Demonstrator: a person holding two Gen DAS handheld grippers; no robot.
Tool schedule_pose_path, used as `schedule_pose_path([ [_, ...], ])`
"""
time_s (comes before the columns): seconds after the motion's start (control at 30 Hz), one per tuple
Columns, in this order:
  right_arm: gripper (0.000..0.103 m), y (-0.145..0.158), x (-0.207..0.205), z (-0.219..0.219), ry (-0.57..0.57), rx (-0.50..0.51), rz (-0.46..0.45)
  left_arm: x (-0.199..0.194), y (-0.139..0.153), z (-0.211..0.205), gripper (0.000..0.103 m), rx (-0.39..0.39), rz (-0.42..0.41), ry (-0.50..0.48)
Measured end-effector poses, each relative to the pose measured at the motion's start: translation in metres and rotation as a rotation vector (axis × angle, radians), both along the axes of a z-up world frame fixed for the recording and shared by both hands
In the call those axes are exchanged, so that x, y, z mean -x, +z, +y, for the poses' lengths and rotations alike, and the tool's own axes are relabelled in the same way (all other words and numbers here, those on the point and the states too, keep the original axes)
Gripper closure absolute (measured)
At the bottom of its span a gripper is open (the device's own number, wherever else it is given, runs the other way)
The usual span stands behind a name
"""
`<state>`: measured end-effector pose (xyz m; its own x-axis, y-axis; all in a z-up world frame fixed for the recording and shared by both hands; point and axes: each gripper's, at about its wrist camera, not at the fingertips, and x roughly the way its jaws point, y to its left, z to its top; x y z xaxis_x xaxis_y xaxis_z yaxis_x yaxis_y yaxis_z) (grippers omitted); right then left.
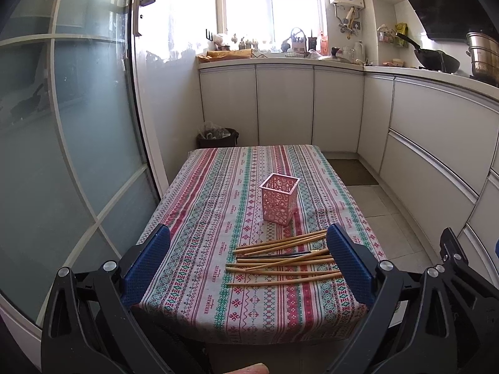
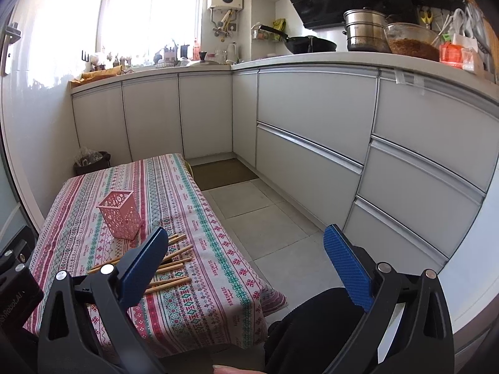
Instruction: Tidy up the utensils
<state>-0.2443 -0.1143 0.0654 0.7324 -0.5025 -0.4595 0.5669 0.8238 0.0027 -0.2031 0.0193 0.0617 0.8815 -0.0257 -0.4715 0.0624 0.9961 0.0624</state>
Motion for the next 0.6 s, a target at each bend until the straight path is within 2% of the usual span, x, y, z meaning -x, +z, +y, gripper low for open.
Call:
schedule_pose_path([
  [0.6, 0.006, 0.010, 0.010, 0.001, 0.018, -0.009, -0.011, -0.001, -0.001, 0.008, 0.007, 0.004, 0.002, 0.003],
])
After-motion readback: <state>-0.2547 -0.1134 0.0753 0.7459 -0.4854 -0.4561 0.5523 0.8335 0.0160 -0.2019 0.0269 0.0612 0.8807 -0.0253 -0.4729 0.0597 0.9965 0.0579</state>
